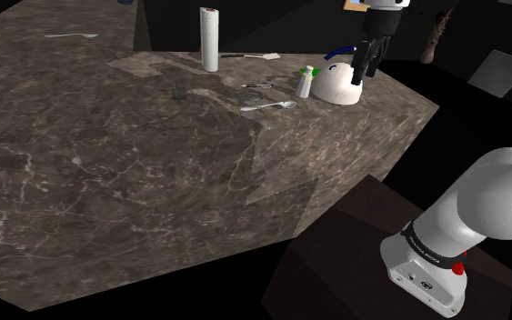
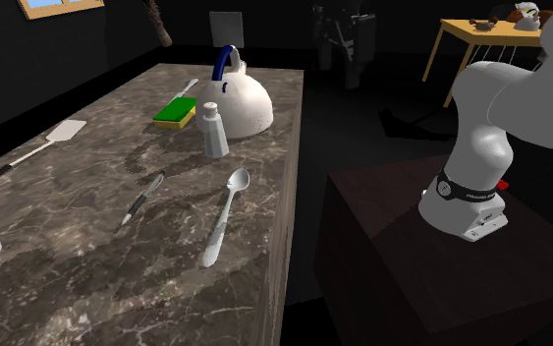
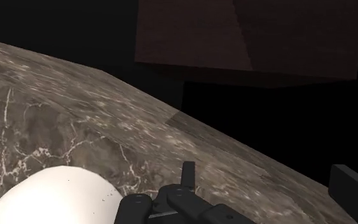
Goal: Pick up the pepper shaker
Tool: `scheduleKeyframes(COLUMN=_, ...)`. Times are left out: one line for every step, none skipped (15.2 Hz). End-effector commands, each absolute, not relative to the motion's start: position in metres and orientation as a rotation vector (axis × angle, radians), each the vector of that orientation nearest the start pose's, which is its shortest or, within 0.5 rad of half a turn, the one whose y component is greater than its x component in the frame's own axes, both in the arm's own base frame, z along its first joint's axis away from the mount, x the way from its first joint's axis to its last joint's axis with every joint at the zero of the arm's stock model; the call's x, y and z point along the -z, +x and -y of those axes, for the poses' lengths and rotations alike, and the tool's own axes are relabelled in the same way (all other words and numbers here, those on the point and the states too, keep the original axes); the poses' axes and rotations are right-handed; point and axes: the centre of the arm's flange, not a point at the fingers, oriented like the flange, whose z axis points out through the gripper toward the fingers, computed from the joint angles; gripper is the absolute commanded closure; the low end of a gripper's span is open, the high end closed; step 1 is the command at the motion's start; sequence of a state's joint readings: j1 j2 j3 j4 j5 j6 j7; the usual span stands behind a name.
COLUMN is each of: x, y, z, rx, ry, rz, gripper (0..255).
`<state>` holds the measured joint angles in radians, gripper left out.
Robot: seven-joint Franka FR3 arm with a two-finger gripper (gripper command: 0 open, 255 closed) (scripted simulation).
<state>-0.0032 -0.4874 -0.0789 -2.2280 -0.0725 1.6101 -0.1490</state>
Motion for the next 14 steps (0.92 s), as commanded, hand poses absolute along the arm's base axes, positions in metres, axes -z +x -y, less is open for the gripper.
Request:
scheduleKeyframes(x=-0.545, y=0.415, z=0.051, rx=-0.204, ry=-3.159, rz=0.126, gripper=0)
scheduleKeyframes(x=-0.543, y=0.427, z=0.054, rx=-0.201, ry=-3.162, rz=0.121, gripper=0)
scheduleKeyframes(x=-0.540, y=0.439, z=0.058, rx=-0.197, ry=-3.165, rz=0.115, gripper=0)
scheduleKeyframes(x=-0.538, y=0.451, z=0.061, rx=-0.193, ry=-3.168, rz=0.110, gripper=0)
scheduleKeyframes(x=-0.536, y=0.464, z=0.065, rx=-0.189, ry=-3.171, rz=0.105, gripper=0)
scheduleKeyframes(x=-0.534, y=0.476, z=0.068, rx=-0.186, ry=-3.174, rz=0.100, gripper=0)
scheduleKeyframes(x=-0.532, y=0.488, z=0.072, rx=-0.182, ry=-3.177, rz=0.095, gripper=0)
scheduleKeyframes(x=-0.530, y=0.500, z=0.076, rx=-0.178, ry=-3.180, rz=0.090, gripper=0)
scheduleKeyframes(x=-0.528, y=0.512, z=0.079, rx=-0.174, ry=-3.183, rz=0.084, gripper=0)
scheduleKeyframes(x=-0.527, y=0.524, z=0.083, rx=-0.171, ry=-3.186, rz=0.079, gripper=0)
scheduleKeyframes(x=-0.525, y=0.536, z=0.087, rx=-0.167, ry=-3.189, rz=0.074, gripper=0)
scheduleKeyframes(x=-0.523, y=0.548, z=0.091, rx=-0.163, ry=-3.192, rz=0.069, gripper=0)
scheduleKeyframes(x=-0.521, y=0.560, z=0.095, rx=-0.159, ry=-3.195, rz=0.063, gripper=0)
scheduleKeyframes(x=-0.520, y=0.572, z=0.098, rx=-0.155, ry=-3.198, rz=0.058, gripper=0)
